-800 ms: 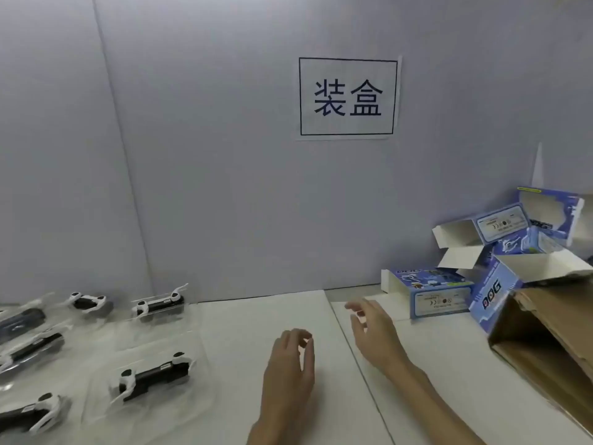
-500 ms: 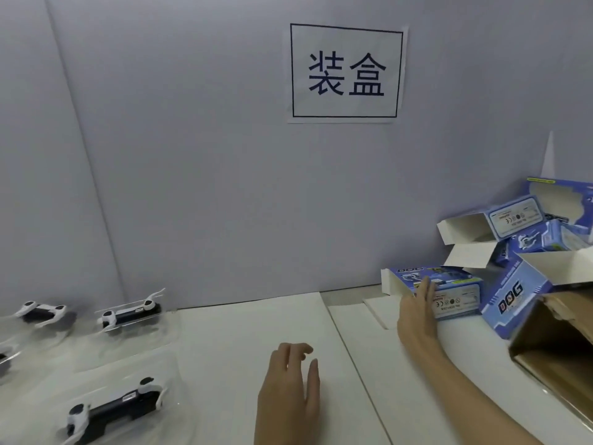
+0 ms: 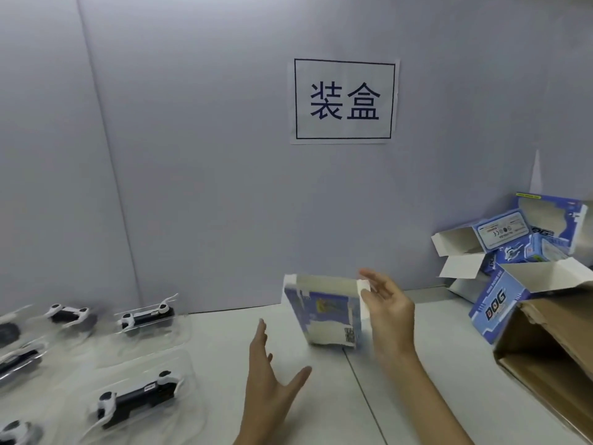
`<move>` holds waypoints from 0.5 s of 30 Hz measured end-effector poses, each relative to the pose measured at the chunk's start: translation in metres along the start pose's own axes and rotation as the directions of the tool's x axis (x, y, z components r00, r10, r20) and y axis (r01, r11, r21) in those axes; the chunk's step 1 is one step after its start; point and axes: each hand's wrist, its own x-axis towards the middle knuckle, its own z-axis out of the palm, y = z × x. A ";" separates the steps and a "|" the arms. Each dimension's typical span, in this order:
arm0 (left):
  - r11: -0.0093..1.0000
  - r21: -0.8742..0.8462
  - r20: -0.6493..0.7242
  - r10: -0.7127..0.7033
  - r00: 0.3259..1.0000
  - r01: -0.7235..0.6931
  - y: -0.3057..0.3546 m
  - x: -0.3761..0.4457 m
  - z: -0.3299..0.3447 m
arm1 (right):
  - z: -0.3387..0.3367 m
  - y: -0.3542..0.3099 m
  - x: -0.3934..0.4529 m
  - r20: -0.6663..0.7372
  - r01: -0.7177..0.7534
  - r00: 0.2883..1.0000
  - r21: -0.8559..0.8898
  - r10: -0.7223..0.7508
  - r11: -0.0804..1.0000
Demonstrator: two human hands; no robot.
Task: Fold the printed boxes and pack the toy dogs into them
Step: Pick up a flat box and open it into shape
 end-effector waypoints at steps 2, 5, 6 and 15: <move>0.997 -0.033 -0.032 0.073 0.997 -0.074 0.009 0.003 -0.009 | -0.004 -0.003 -0.003 0.073 -0.138 0.989 0.094 0.132 0.986; 0.984 0.054 -0.058 0.175 0.983 -0.172 0.023 0.005 -0.017 | -0.008 -0.003 -0.007 0.180 -0.331 0.939 0.243 0.293 0.912; 0.979 0.071 -0.050 0.194 0.980 -0.191 0.026 0.005 -0.017 | -0.008 -0.004 -0.007 0.204 -0.369 0.924 0.264 0.322 0.891; 0.977 -0.072 -0.168 0.187 0.968 -0.201 0.047 0.007 -0.022 | -0.010 -0.016 -0.008 0.352 -0.574 0.811 0.323 0.467 0.753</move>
